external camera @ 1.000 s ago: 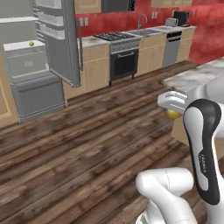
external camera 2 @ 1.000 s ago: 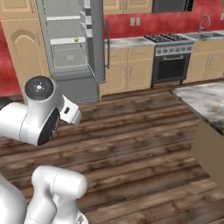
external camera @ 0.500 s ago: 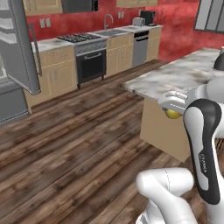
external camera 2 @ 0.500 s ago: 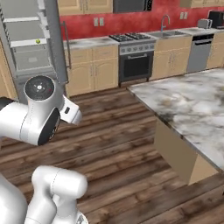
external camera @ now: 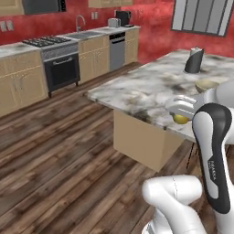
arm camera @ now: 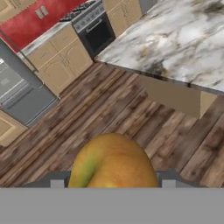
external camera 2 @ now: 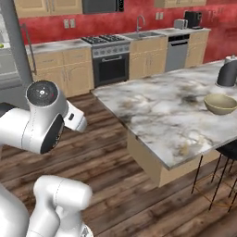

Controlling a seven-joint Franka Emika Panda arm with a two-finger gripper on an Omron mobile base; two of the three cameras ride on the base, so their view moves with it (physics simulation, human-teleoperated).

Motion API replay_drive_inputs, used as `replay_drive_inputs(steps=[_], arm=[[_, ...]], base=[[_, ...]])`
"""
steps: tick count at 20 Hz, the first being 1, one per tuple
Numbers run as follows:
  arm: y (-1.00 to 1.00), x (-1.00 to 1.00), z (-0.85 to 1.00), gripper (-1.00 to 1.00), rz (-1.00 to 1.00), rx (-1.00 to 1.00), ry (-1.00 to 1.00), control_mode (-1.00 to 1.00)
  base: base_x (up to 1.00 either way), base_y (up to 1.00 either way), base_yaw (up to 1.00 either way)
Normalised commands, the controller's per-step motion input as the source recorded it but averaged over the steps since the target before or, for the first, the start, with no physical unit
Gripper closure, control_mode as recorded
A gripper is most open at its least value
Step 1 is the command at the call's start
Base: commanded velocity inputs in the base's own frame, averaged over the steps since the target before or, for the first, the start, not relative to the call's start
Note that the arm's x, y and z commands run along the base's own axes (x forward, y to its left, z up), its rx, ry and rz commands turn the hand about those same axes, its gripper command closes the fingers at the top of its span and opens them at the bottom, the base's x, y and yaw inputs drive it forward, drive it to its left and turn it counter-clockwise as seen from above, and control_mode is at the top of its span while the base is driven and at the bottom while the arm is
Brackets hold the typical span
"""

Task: Retrieve the apple and pear from the fridge and place them into the bowl on the dining table.

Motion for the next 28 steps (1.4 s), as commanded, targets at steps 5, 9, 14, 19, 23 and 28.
replay_drive_inputs(steps=[5, 9, 14, 19, 23, 28], arm=[[0.00, 0.00, 0.00, 1.00, 0.00, 0.00, 0.00, 1.00], [0.00, 0.00, 0.00, 1.00, 0.00, 0.00, 0.00, 1.00], [0.00, 0.00, 0.00, 1.00, 0.00, 0.00, 0.00, 1.00], [0.00, 0.00, 0.00, 1.00, 0.00, 0.00, 0.00, 1.00], [0.00, 0.00, 0.00, 1.00, 0.00, 0.00, 0.00, 1.00], [0.00, 0.00, 0.00, 1.00, 0.00, 0.00, 0.00, 1.00]], base=[[0.00, -0.89, -0.21], [0.00, -0.89, -0.16], [0.00, -0.92, -0.05], [0.04, -0.92, 0.00], [0.00, -0.90, 0.03], [0.05, -0.93, 0.07]])
